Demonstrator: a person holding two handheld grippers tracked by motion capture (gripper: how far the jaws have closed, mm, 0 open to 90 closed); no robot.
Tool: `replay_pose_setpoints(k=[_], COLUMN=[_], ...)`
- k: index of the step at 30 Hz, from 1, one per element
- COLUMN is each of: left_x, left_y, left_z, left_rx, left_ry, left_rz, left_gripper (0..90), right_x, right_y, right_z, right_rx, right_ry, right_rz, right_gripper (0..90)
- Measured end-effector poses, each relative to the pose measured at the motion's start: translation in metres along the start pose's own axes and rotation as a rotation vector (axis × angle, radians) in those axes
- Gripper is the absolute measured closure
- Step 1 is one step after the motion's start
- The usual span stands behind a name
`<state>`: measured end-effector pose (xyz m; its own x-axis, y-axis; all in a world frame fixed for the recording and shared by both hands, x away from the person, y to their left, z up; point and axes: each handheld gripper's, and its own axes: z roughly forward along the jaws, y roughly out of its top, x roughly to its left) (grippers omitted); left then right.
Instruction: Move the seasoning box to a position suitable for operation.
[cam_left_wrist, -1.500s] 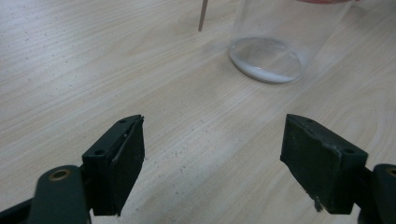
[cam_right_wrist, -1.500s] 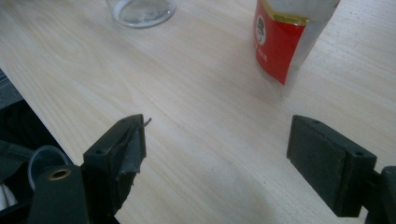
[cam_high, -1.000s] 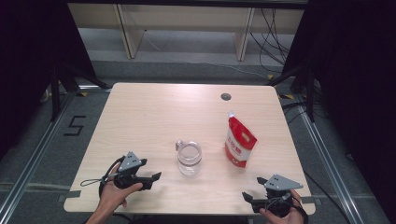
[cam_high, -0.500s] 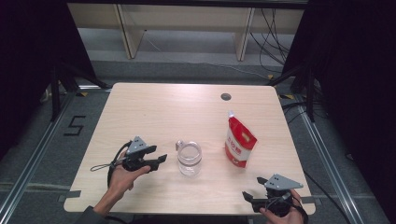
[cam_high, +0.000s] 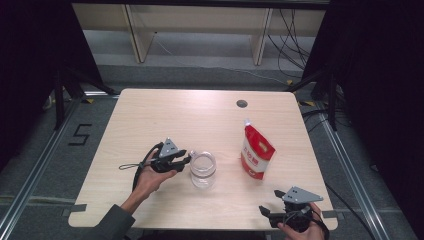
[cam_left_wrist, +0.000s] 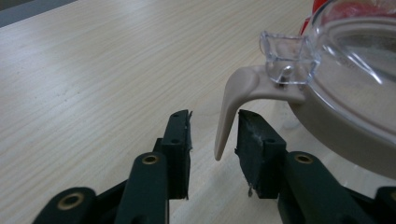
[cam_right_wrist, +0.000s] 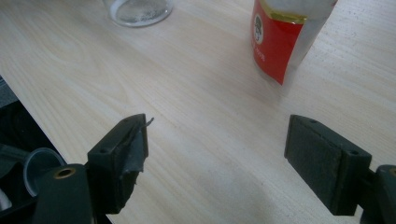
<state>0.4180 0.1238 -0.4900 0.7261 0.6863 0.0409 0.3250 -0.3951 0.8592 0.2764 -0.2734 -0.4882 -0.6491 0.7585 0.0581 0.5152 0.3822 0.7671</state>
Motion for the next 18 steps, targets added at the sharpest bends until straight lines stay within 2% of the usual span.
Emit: replay_pose_setpoints(k=[3,4,6,7,8,9,10,11,12,13,17,18], left_x=[0.000,0.000,-0.004,-0.004,-0.006,-0.007,-0.005,-0.006,-0.006,-0.008,-0.010,-0.011], left_y=[0.001,0.002,0.002,0.001,0.001,0.001,0.001,0.001,0.001,-0.001,-0.006,-0.007], left_z=[0.003,0.003,0.005,0.005,0.005,0.005,0.004,0.003,0.002,0.001,-0.009,-0.011], left_rx=[0.008,0.012,-0.002,-0.005,-0.007,-0.007,-0.003,0.000,-0.002,-0.004,0.005,0.003], left_ry=[-0.014,-0.009,-0.024,-0.025,-0.015,-0.015,-0.020,-0.010,-0.005,-0.004,0.025,0.036], left_rz=[0.009,0.050,0.023,0.034,0.045,0.035,0.042,0.034,0.048,0.024,0.017,0.005], left_gripper=[71.3,74.3,80.6,83.5,85.3,85.6,85.9,85.9,85.9,86.0,85.4,85.0], right_x=[0.000,-0.001,-0.002,0.000,-0.001,0.000,0.000,-0.001,0.000,-0.002,-0.002,-0.002], right_y=[0.000,0.000,0.000,0.000,0.000,0.000,0.000,0.001,0.001,0.001,0.001,0.001], right_z=[0.001,0.001,0.001,0.000,0.000,0.000,0.000,0.001,0.000,0.000,0.000,0.000], right_rx=[0.003,0.004,-0.002,0.003,-0.001,0.001,0.007,0.000,0.000,-0.005,-0.010,-0.010], right_ry=[0.001,-0.004,-0.006,0.001,0.002,-0.003,-0.002,0.000,-0.002,-0.002,-0.002,-0.002], right_rz=[-0.013,-0.016,-0.030,-0.002,-0.014,-0.015,-0.008,-0.031,-0.022,-0.034,-0.025,-0.029], right_gripper=[22.4,22.4,22.4,22.4,22.4,22.4,22.4,22.6,22.8,22.8,22.8,22.8])
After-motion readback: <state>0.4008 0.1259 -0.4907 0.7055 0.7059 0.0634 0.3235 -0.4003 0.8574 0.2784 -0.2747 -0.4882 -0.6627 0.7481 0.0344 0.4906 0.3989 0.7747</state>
